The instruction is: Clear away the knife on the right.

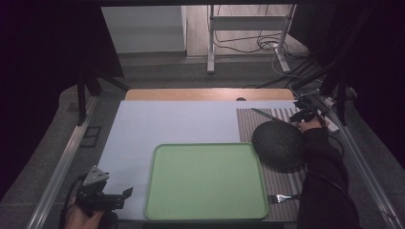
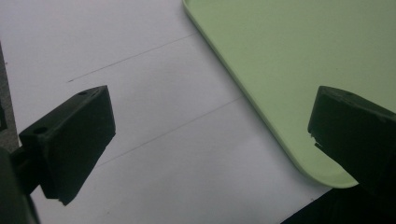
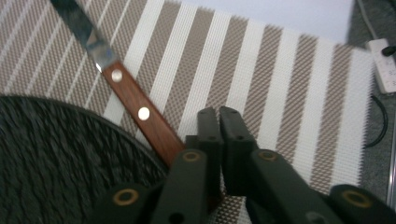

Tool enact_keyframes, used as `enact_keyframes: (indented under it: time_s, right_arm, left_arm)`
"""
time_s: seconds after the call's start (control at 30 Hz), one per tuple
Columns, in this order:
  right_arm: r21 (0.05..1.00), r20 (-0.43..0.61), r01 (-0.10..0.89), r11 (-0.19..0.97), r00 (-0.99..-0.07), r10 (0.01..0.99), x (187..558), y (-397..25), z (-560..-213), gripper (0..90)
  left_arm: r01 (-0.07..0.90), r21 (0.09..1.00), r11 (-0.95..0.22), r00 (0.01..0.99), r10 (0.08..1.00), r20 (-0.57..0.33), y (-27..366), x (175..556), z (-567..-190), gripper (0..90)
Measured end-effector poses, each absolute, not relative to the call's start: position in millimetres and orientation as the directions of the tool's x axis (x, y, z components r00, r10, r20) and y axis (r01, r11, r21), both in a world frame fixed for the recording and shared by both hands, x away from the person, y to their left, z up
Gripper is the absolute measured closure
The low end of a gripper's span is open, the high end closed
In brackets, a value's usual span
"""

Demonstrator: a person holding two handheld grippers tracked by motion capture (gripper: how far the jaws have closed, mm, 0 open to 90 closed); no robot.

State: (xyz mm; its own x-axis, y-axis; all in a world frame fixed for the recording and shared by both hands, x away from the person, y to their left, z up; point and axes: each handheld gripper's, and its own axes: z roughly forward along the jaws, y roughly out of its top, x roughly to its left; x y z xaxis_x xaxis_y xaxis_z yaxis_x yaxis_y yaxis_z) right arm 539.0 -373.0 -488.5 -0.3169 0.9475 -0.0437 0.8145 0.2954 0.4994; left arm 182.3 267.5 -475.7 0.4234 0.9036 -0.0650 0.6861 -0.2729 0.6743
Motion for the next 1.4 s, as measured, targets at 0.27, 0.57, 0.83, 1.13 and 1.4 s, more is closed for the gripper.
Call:
enact_keyframes:
  time_s: [0.27,0.57,0.83,1.13,1.4]
  right_arm:
    - [0.531,-0.004,0.799,0.281,-0.33,0.944,540,-365,-479,61.5]
    - [0.543,-0.003,0.787,0.292,-0.346,0.938,545,-347,-476,30.3]
    - [0.512,-0.013,0.799,0.316,-0.361,0.932,551,-331,-483,7.9]
    - [0.484,-0.016,0.821,0.302,-0.337,0.941,559,-326,-492,1.0]
    - [0.464,-0.006,0.835,0.296,-0.331,0.944,566,-326,-500,1.1]
  left_arm:
    - [0.685,0.674,-0.277,0.426,0.903,-0.061,267,182,-476,1.5]
    - [0.684,0.672,-0.283,0.429,0.901,-0.058,267,182,-476,1.5]
    - [0.685,0.669,-0.288,0.431,0.901,-0.053,266,182,-476,1.6]
    - [0.688,0.666,-0.288,0.43,0.901,-0.055,266,183,-476,1.6]
    - [0.689,0.665,-0.289,0.43,0.901,-0.054,266,183,-476,1.6]
